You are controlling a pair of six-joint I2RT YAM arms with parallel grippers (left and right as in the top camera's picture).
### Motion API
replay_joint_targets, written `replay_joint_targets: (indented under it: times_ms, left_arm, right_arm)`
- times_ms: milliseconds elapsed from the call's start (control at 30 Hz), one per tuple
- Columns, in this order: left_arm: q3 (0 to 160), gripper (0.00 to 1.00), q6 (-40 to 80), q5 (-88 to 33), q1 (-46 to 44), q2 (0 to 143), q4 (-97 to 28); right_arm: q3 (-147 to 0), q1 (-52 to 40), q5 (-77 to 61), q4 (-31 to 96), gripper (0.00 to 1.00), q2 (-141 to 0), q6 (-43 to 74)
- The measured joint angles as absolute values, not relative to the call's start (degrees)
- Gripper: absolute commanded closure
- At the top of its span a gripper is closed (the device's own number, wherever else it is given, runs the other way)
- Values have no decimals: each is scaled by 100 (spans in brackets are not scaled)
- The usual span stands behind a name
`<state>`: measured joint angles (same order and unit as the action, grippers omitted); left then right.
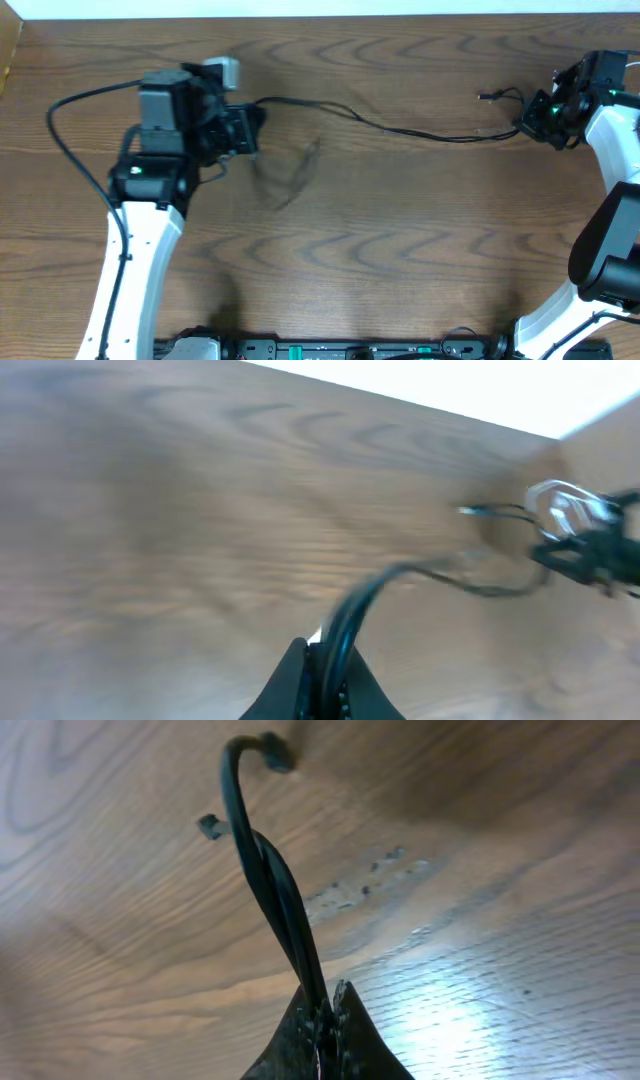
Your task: Untangle cables
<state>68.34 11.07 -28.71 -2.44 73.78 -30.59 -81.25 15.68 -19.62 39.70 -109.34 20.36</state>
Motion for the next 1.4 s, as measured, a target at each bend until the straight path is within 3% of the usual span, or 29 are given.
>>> replay_joint_targets:
  times_ms: [200,500,567,600,633,667,767,800,933,1067,1267,1400]
  left_arm:
    - [6814,93,980,-2838,287,7384,-3465]
    - [6814,92,915,-2877,-628,7603,-3417]
    - [6814,78,913,-2899,-950,7752,-3413]
    - [6814,70,930,-2902,-1116,7837,-3400]
    - [6814,61,902,-2904,-1229,7905,-3385]
    - [6814,60,913,-2917,-1426,8027,-3345]
    - [6814,55,910,-2930,-1732,8254,-3249]
    - [6814,55,897,-2930,-1743,8281,-3186]
    - [6814,55,899,-2926,-1721,8283,-2965]
    - [6814,55,899,-2926,-1704,8283,-2956]
    - [6814,55,928,-2926,-1704,8283,-2956]
    - [6814,55,1050,-2921,-1772,8315,-2952]
  right_arm:
    - [-8123,1551,-1968,3992,99,-10934,2034]
    - [-8123,777,-2475,3656,99,-10934,1402]
    - [-8125,580,-2528,3651,98,-10934,1293]
    - [-8123,504,-2550,3653,89,-10934,1232]
    - [-8125,467,-2569,3649,68,-10934,1188]
    - [-8123,425,-2587,3649,53,-10934,1120]
    - [-8125,405,-2628,3642,26,-10934,1002]
    - [-8125,405,-2650,3640,19,-10934,954]
    - [-8125,381,-2729,3747,10,-10790,714]
    - [-8125,287,-2744,3771,9,-10304,639]
    - [-8132,-60,-2753,3815,17,-9985,578]
    - [-8132,-298,-2663,3817,17,-10014,576]
